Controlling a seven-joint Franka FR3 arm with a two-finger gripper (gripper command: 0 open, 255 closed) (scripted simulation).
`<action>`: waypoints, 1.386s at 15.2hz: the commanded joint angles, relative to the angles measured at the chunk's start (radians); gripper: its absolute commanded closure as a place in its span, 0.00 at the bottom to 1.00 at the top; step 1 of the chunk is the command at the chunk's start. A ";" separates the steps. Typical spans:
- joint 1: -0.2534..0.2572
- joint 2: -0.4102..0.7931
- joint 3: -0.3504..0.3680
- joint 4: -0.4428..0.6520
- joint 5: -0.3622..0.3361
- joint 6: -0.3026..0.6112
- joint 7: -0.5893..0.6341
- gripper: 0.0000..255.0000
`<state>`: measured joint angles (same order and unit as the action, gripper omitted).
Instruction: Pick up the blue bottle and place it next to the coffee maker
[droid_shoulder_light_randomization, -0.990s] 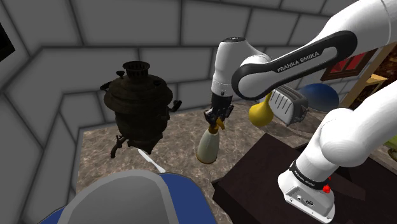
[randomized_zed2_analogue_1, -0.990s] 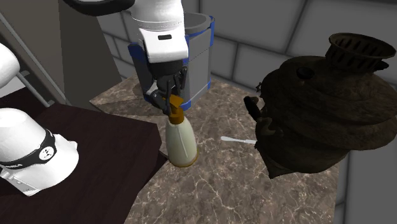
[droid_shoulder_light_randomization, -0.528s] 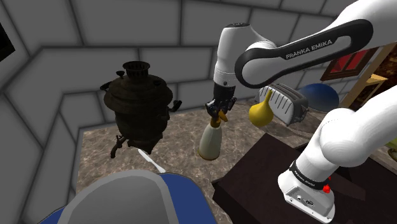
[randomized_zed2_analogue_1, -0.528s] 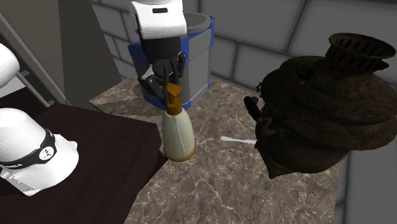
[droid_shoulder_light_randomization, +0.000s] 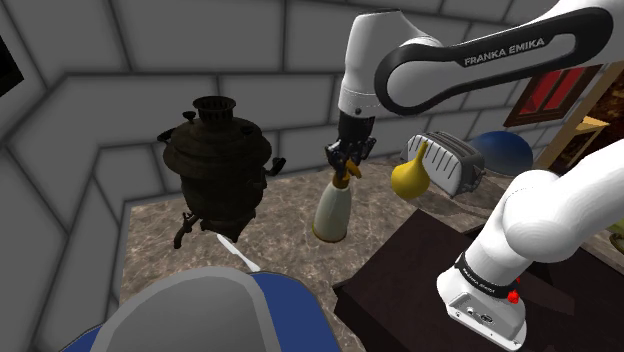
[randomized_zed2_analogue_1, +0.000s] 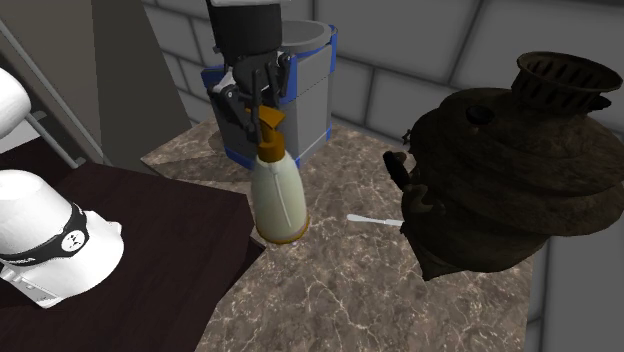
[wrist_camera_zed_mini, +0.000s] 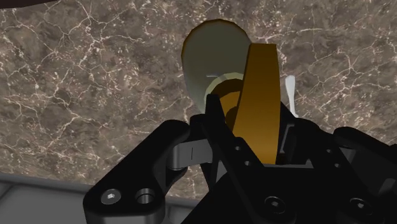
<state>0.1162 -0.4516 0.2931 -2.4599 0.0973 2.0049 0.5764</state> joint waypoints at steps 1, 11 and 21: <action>0.001 -0.012 -0.003 0.019 0.000 -0.030 -0.002 1.00; -0.002 -0.037 -0.018 0.134 -0.005 -0.170 -0.007 1.00; -0.007 -0.038 -0.030 0.267 -0.013 -0.305 -0.009 1.00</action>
<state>0.1093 -0.4891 0.2645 -2.2079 0.0852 1.7157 0.5678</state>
